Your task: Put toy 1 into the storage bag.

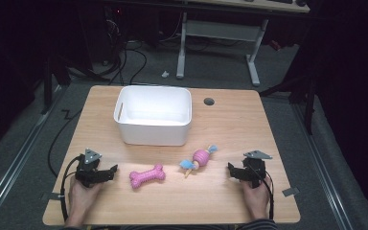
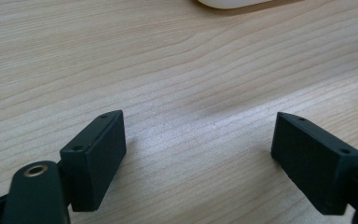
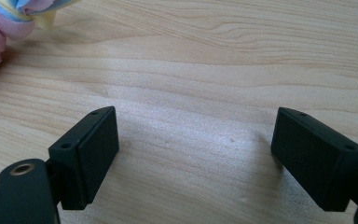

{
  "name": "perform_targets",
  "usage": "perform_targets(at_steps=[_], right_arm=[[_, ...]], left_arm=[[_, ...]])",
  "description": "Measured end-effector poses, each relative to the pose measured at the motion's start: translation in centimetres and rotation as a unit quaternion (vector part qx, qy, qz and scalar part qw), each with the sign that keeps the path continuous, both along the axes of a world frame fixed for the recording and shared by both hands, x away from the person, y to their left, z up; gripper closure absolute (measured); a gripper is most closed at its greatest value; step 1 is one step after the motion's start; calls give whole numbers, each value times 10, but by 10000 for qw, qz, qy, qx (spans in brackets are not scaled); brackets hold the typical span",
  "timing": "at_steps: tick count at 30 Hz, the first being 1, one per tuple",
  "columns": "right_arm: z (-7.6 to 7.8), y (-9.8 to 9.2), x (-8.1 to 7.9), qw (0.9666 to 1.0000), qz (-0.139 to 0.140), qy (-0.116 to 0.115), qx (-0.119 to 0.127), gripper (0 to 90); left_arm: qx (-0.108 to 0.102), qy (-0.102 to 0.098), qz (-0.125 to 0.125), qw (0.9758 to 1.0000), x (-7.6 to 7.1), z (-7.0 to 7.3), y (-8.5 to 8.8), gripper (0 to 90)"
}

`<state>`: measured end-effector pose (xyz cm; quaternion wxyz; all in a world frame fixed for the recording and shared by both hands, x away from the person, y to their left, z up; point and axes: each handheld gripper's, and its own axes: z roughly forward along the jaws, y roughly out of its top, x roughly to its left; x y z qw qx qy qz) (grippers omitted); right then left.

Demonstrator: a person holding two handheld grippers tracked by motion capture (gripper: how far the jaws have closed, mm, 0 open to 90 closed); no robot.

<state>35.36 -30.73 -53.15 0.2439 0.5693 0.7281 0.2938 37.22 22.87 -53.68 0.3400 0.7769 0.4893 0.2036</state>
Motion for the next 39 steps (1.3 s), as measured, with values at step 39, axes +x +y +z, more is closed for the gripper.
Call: perform_targets(at_steps=[39], right_arm=[[0,0,0,10000,5,-4,2,153]], left_arm=[[-492,76,-748,9960,-11,38,-16,250]])
